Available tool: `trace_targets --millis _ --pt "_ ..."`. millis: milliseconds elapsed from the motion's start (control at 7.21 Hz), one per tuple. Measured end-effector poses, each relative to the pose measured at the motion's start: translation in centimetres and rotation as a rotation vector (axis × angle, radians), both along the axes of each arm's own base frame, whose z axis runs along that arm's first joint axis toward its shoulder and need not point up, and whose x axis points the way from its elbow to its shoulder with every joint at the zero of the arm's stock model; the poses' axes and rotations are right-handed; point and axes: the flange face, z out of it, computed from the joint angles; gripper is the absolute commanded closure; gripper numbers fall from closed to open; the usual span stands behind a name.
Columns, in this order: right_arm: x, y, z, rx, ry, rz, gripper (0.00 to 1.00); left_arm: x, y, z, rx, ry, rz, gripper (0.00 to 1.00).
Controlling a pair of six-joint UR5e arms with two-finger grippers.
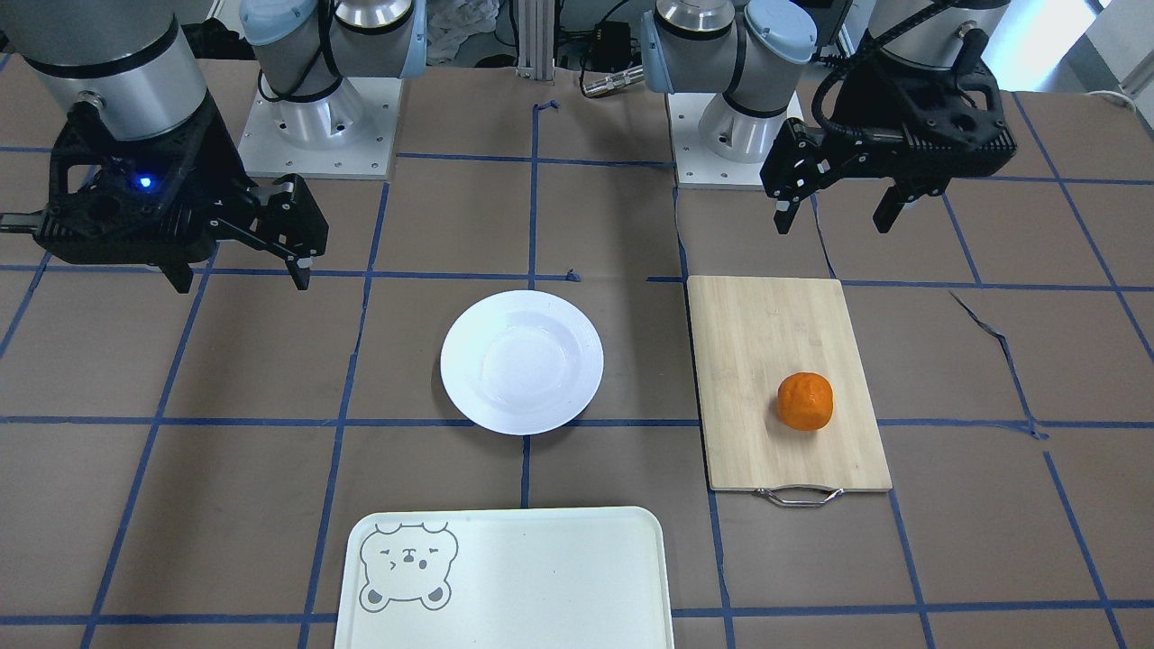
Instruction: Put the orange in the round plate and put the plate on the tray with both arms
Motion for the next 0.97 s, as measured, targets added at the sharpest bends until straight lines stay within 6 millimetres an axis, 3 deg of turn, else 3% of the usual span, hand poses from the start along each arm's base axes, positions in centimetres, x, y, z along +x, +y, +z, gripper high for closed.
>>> trace_targets --millis 416,970 --pt "0.17 0.51 -0.61 0.01 0.005 0.014 0.0 0.0 0.0 0.0 0.0 0.0 0.0 0.0" --pt "0.66 0.11 0.21 -0.044 -0.002 0.015 0.0 -0.01 0.0 0.0 0.0 0.001 0.0 0.0"
